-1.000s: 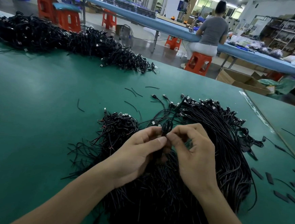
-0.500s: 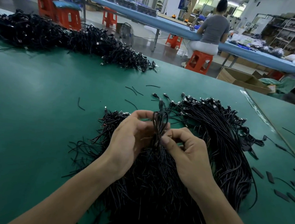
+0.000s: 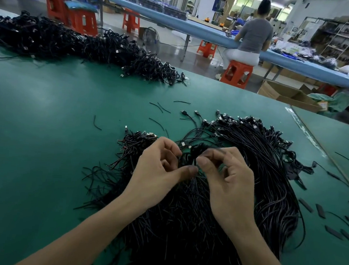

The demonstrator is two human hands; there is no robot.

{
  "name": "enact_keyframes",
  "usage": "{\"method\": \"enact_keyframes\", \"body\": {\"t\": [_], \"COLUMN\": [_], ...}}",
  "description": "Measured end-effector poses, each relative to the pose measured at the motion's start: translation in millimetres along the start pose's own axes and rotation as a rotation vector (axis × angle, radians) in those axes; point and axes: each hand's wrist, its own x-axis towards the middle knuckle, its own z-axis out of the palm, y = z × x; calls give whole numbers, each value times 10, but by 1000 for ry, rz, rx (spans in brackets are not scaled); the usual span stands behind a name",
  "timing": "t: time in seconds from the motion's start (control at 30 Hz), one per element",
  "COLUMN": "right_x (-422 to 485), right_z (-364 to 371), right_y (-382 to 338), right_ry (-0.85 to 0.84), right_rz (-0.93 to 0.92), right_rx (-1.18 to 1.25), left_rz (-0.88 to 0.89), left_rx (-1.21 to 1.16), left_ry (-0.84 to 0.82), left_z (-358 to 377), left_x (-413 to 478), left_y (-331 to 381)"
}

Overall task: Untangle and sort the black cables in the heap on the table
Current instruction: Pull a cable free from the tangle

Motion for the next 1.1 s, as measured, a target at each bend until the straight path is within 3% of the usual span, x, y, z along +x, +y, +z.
{"method": "enact_keyframes", "body": {"t": [0.17, 0.33, 0.47, 0.63, 0.8, 0.97, 1.1], "right_x": [-36, -72, -82, -62, -45, -50, -35], "right_z": [33, 12, 15, 3, -26, -20, -23], "right_y": [-67, -47, -26, 6, 25, 47, 77], "right_ry": [-46, -97, -97, -71, -39, -41, -30], "right_rz": [-114, -102, -70, -16, 21, 45, 85], "right_rx": [-12, -67, -70, -33, 11, 18, 51], "left_rz": [-36, -166, -129, 44, 70, -30, -171], "left_rx": [-134, -564, -640, -566, -50, -49, -246], "left_ry": [-57, -155, -182, -185, -37, -78, -157], "left_z": [41, -6, -31, -37, -30, -7, 10], "left_x": [23, 52, 50, -27, -39, -37, -35], "left_y": [20, 132, 209, 154, -3, -39, 26]}}
